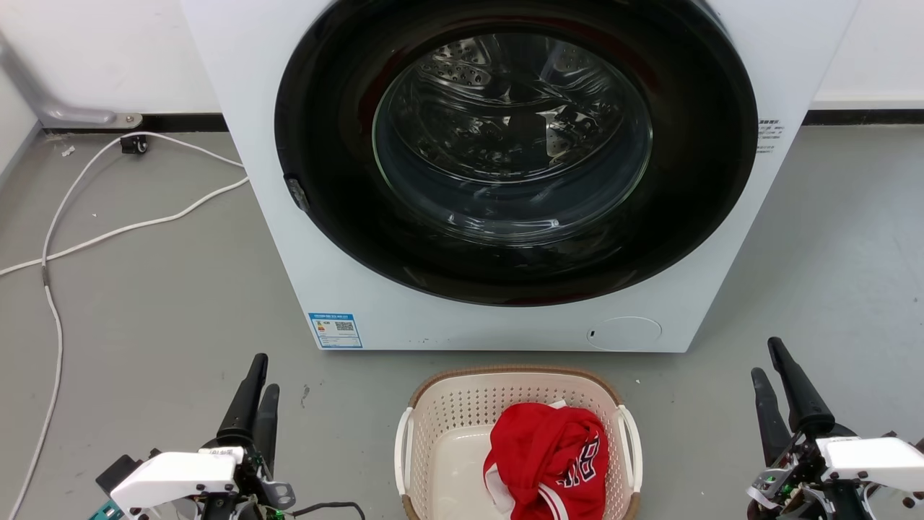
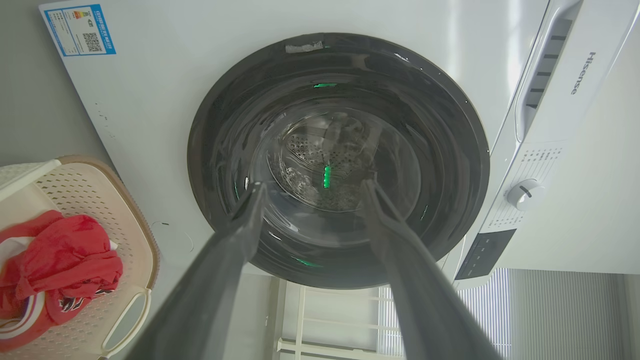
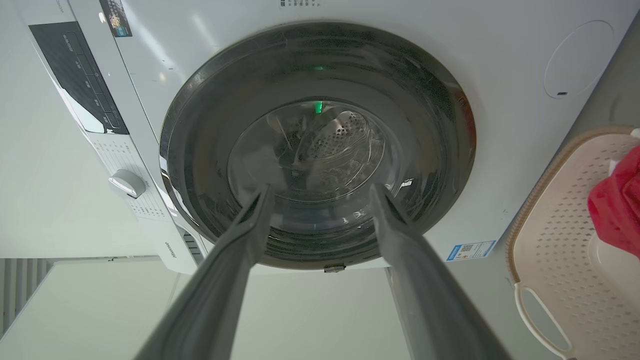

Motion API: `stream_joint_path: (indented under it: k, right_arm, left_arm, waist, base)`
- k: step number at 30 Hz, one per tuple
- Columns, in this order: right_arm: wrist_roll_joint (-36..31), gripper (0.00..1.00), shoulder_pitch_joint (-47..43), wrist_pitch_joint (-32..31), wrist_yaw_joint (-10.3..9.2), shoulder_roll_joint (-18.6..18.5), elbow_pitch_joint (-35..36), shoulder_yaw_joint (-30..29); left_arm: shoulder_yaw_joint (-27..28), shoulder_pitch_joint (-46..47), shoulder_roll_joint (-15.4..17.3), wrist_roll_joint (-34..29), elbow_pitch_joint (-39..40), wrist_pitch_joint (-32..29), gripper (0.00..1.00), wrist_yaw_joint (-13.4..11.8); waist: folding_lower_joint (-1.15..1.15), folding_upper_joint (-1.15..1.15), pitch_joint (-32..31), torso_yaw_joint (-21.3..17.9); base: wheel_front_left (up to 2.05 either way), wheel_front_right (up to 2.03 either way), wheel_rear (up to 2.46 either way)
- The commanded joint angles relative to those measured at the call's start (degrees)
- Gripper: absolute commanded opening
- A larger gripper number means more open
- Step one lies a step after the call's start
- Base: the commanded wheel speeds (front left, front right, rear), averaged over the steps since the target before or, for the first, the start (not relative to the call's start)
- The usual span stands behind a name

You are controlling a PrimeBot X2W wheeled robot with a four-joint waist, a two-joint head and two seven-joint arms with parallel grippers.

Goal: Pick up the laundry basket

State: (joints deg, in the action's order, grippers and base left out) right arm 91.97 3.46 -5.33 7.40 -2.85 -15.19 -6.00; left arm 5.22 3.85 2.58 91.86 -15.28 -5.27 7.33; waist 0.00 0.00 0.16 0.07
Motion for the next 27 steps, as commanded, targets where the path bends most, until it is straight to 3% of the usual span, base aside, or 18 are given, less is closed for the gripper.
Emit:
stream_joint_path:
  k: [1,14,20,21,27]
  right_arm:
    - [-1.31,1.0,0.58,0.83,0.08,-0.1,1.71,0.29]
    - [-18.03,1.0,-0.76,4.07,0.09,-0.8,5.13,0.81]
    - [-30.1,1.0,-1.41,5.22,0.09,-0.76,6.68,1.28]
    - [-34.61,1.0,-1.71,5.56,0.1,-0.59,7.33,1.23]
    - [-42.05,1.0,-2.49,6.11,0.1,-0.28,8.61,1.08]
  left_arm:
    - [-0.65,0.82,0.18,-1.19,1.72,0.8,1.0,0.06]
    - [-3.8,0.48,0.35,-16.33,5.0,4.02,1.0,0.08]
    - [-5.43,0.4,0.51,-26.22,5.97,5.7,1.0,0.09]
    - [-6.03,0.46,0.7,-30.22,6.14,6.38,1.0,-0.06]
    - [-7.53,0.66,1.11,-37.35,6.8,7.7,1.0,-0.57]
  waist:
    - [0.0,0.0,-0.01,0.06]
    - [0.0,0.0,-0.05,0.41]
    - [0.0,0.0,-0.03,0.48]
    - [0.0,0.0,0.0,0.51]
    - [0.0,0.0,0.03,0.61]
  base:
    - [0.0,0.0,0.0]
    - [0.0,0.0,0.0]
    - [0.0,0.0,0.0]
    - [0.0,0.0,0.0]
    - [0.0,0.0,0.0]
